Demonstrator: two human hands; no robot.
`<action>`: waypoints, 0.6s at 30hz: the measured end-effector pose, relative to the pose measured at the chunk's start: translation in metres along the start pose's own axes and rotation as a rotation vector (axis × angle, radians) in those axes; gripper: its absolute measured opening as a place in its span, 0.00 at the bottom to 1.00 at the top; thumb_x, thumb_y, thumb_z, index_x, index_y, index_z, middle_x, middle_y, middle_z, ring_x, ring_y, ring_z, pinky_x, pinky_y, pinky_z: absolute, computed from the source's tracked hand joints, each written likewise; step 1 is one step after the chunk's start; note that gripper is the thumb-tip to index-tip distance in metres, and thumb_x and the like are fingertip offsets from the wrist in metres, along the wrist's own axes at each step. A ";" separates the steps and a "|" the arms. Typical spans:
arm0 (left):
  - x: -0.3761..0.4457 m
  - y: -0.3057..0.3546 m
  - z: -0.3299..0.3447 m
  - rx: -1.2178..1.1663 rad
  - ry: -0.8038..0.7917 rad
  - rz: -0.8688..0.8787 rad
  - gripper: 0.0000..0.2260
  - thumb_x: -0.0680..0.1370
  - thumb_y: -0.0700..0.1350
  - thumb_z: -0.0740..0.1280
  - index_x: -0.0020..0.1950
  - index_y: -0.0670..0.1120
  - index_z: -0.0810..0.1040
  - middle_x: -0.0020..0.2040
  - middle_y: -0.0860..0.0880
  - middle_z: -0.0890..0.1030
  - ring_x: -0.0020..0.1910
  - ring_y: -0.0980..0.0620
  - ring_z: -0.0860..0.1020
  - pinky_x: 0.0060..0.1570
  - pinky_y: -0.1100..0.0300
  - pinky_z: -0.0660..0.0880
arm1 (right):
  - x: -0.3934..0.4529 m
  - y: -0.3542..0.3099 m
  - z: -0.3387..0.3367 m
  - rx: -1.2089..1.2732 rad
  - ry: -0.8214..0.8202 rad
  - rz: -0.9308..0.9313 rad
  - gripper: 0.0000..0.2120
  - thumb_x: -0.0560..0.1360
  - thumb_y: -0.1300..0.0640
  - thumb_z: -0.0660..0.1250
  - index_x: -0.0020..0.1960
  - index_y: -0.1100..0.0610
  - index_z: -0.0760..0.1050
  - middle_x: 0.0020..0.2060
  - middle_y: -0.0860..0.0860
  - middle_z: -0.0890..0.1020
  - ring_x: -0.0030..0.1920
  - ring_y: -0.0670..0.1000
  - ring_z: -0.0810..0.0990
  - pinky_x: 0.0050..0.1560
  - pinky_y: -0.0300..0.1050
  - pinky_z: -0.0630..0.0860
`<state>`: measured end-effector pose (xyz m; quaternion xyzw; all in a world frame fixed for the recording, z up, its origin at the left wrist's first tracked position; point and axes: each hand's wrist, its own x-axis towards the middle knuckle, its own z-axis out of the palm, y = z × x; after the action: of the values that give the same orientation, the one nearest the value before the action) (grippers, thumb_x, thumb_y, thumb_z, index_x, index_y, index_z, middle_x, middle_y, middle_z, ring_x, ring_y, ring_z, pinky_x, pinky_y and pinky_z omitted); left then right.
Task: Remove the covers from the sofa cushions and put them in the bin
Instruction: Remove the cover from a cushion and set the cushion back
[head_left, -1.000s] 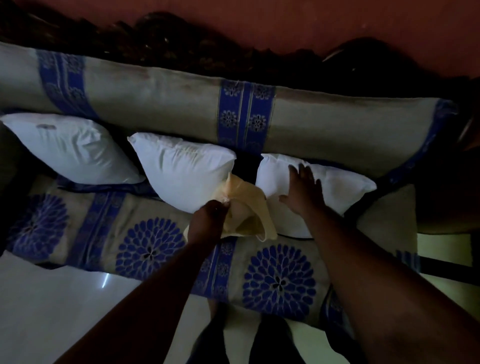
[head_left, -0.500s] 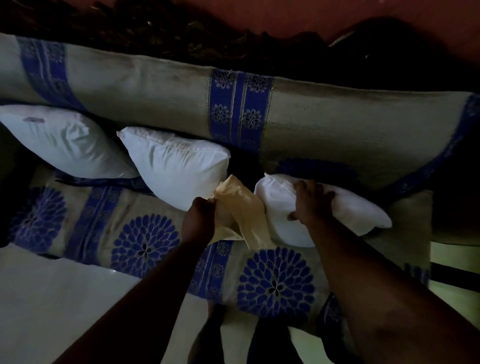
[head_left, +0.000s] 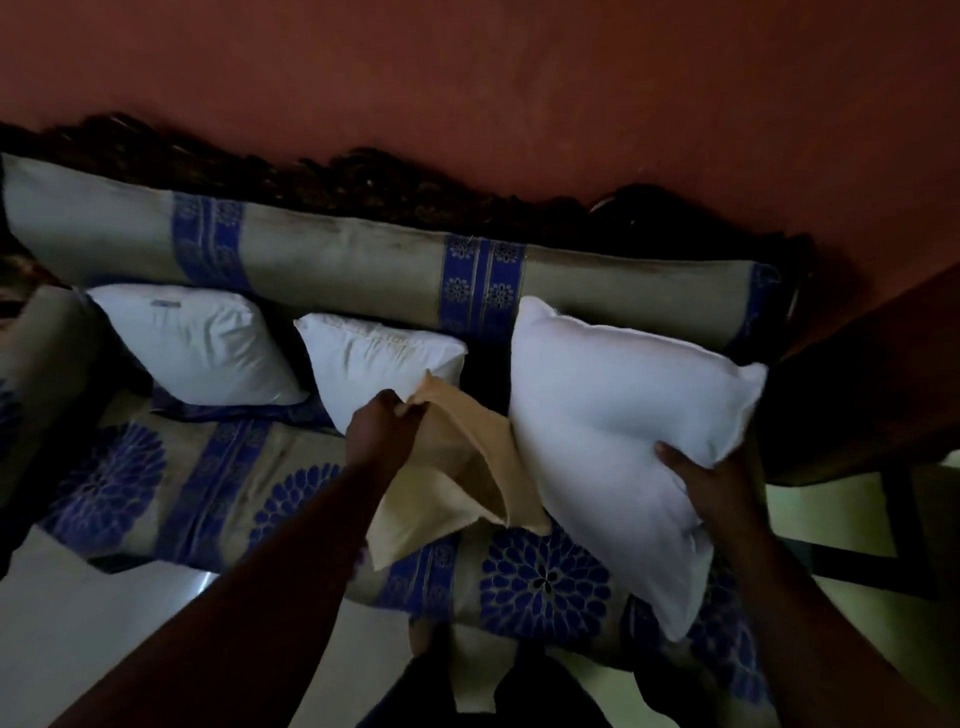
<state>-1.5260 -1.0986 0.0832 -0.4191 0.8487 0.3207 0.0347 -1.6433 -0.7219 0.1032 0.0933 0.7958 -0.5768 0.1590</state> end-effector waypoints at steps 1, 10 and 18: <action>-0.003 0.001 -0.012 0.034 0.005 0.004 0.18 0.79 0.60 0.65 0.49 0.44 0.76 0.48 0.41 0.82 0.49 0.39 0.80 0.42 0.55 0.69 | -0.016 -0.006 -0.008 0.071 0.011 -0.011 0.20 0.70 0.54 0.79 0.59 0.47 0.77 0.56 0.45 0.81 0.58 0.49 0.78 0.60 0.46 0.71; -0.054 -0.016 -0.095 0.024 0.091 -0.058 0.23 0.83 0.56 0.58 0.54 0.38 0.81 0.56 0.37 0.82 0.56 0.37 0.79 0.54 0.51 0.75 | -0.092 -0.037 -0.032 0.297 0.040 -0.129 0.39 0.58 0.36 0.83 0.65 0.49 0.79 0.60 0.45 0.83 0.62 0.52 0.81 0.67 0.61 0.74; -0.123 0.017 -0.105 -0.213 0.182 -0.111 0.18 0.83 0.46 0.56 0.60 0.36 0.80 0.58 0.36 0.81 0.59 0.35 0.78 0.51 0.53 0.76 | -0.115 -0.061 -0.045 0.390 -0.157 -0.138 0.13 0.70 0.56 0.79 0.54 0.51 0.82 0.51 0.45 0.86 0.55 0.50 0.84 0.58 0.53 0.80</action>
<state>-1.4363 -1.0663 0.2153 -0.4941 0.7850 0.3672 -0.0692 -1.5632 -0.6949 0.2114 0.0225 0.6587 -0.7350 0.1595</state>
